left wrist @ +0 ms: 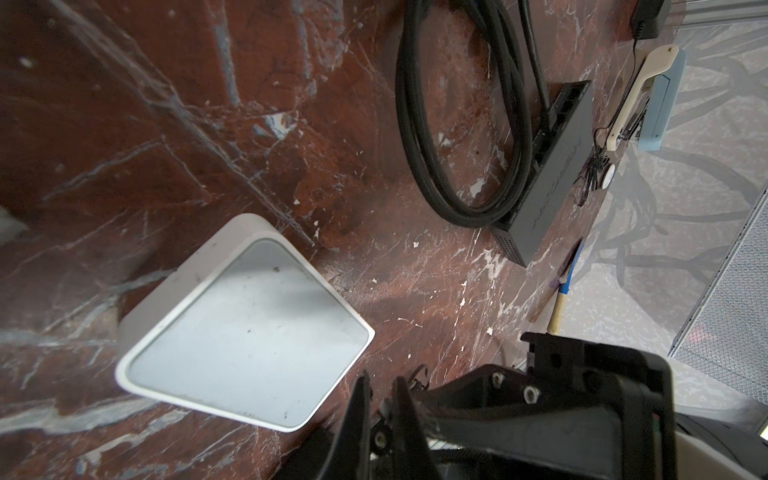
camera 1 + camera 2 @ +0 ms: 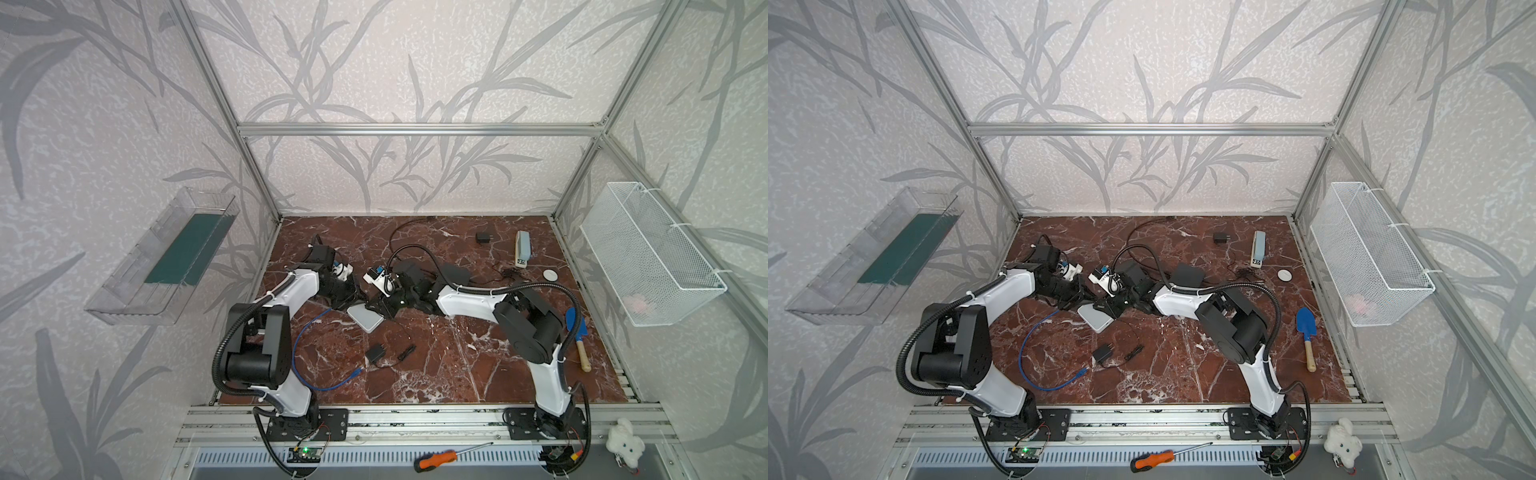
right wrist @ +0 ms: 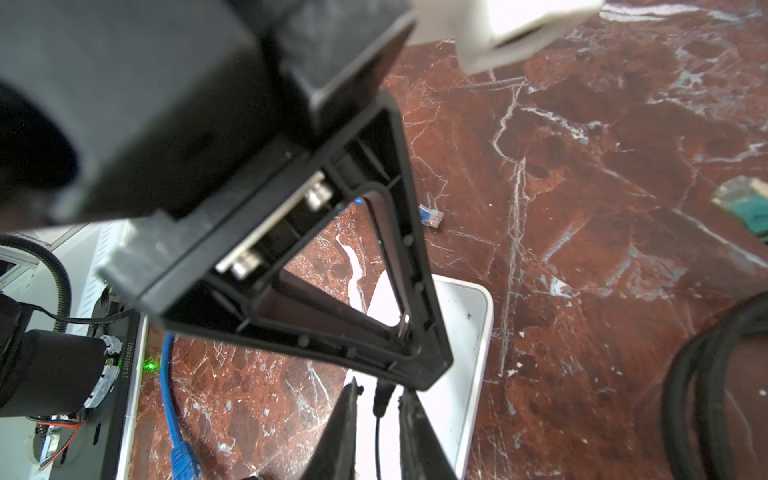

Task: Insert the plug into the switch port

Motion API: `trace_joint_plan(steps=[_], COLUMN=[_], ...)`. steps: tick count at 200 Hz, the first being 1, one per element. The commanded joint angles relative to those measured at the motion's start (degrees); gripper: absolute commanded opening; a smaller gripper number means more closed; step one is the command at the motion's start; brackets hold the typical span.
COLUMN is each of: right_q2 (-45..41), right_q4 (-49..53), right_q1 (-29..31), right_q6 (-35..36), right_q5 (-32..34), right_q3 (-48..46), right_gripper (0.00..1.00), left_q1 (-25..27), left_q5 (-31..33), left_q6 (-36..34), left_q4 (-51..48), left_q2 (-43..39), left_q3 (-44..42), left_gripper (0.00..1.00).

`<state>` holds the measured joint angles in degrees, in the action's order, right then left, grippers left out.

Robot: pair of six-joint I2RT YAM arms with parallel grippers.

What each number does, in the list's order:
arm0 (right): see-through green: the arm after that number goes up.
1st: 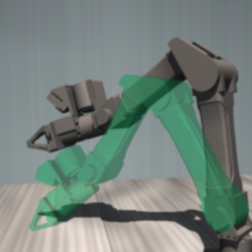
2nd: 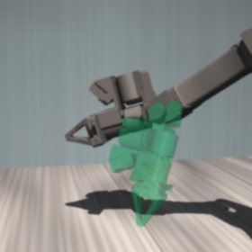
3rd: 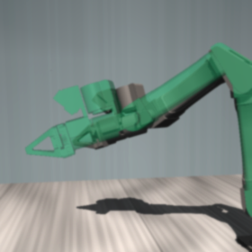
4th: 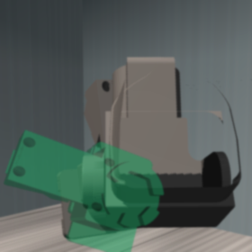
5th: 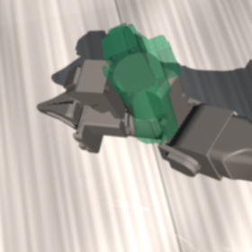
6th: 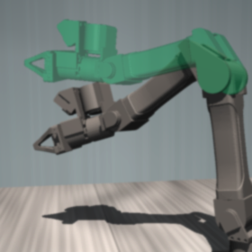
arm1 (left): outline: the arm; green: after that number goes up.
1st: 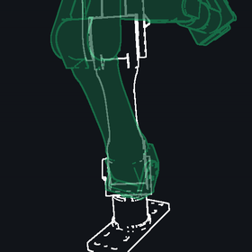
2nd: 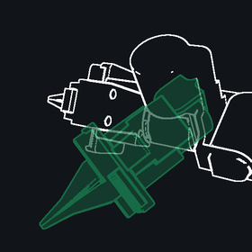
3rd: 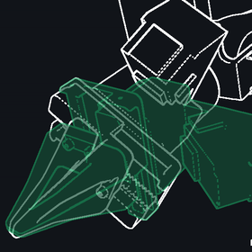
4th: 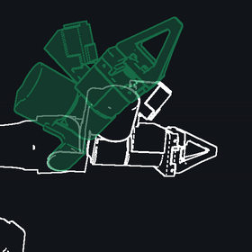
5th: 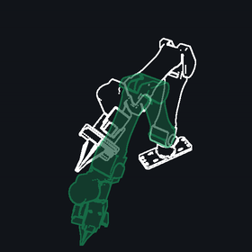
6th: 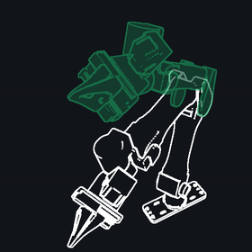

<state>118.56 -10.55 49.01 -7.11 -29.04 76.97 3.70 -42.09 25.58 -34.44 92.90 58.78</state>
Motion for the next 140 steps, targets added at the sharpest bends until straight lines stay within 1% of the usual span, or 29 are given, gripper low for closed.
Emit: trace_joint_plan(steps=[1, 40, 77, 98, 122, 140], right_q2=[-0.2, 0.5, 1.3, 1.6, 1.6, 1.3], right_q4=[-1.7, -0.4, 0.7, 0.8, 1.1, 0.4], right_q1=[-0.1, -0.1, -0.1, 0.0, 0.2, 0.1], right_q6=[-0.9, -0.9, -2.2, -2.7, -2.6, -2.9], right_q5=[-0.7, -0.4, -0.1, 0.3, 0.9, 1.5], right_q3=[1.0, 1.9, 2.5, 2.7, 2.9, 2.5], right_gripper=[0.19, 0.16, 0.2, 0.21, 0.13, 0.09], left_q1=[0.0, -0.1, 0.0, 0.0, -0.1, 0.0], left_q5=[-0.3, -0.7, -1.1, -1.3, -1.5, -1.2], left_q6=[-0.3, 0.0, 1.1, 1.6, 1.5, 1.2], left_q4=[-0.3, 0.0, 0.9, 1.3, 1.3, 1.1], left_q2=[-0.5, -0.7, -0.8, -0.9, -0.9, -0.8], left_q3=[-0.3, -0.2, -0.1, 0.0, -0.1, -0.3], left_gripper=[0.04, 0.04, 0.04, 0.04, 0.04, 0.04])
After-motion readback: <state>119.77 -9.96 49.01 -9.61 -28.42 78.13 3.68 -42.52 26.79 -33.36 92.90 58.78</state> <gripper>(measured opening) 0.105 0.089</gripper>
